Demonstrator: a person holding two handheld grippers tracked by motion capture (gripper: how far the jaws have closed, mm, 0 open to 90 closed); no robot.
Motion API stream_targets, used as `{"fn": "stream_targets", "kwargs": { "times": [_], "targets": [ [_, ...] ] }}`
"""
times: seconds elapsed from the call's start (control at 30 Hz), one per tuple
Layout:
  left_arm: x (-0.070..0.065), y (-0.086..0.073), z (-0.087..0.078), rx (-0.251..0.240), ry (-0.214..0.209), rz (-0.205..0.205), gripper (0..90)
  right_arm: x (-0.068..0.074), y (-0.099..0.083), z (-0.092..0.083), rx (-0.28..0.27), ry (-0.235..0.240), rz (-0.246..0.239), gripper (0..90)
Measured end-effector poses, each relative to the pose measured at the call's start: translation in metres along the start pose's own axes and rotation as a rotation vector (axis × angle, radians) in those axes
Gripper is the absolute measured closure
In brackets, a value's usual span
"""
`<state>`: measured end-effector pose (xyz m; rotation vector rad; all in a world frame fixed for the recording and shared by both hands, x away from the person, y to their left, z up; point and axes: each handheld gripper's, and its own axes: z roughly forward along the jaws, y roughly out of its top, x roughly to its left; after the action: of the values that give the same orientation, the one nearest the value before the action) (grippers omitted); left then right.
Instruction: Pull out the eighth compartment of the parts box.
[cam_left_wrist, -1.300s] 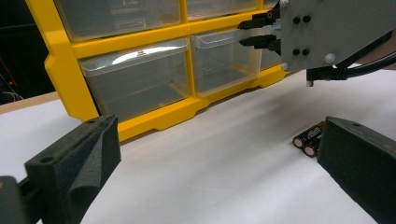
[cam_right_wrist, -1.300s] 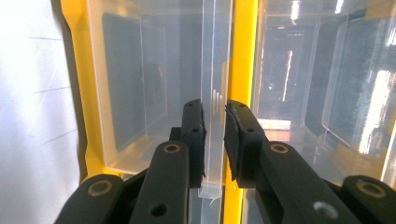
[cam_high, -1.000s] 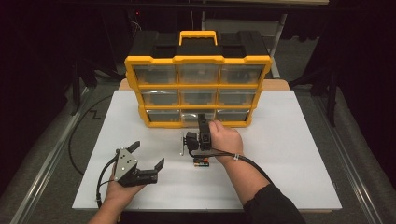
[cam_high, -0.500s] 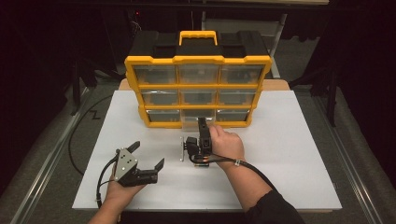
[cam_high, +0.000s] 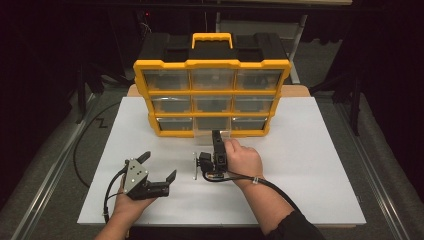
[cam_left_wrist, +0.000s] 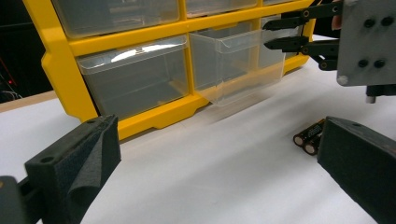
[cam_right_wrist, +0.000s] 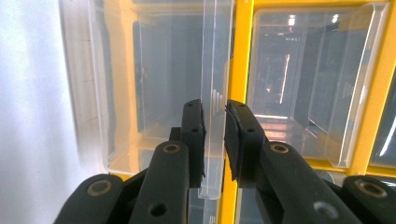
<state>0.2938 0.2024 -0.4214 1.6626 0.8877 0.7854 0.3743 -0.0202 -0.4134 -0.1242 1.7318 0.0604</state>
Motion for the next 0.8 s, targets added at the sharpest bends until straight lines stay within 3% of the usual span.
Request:
{"fn": "stream_targets", "kwargs": {
  "times": [0.8],
  "targets": [
    [-0.001, 0.0, 0.0, 0.001, -0.002, 0.005, 0.4, 0.004, 0.0, -0.018, -0.005, 0.002, -0.007, 79.8]
  ]
}}
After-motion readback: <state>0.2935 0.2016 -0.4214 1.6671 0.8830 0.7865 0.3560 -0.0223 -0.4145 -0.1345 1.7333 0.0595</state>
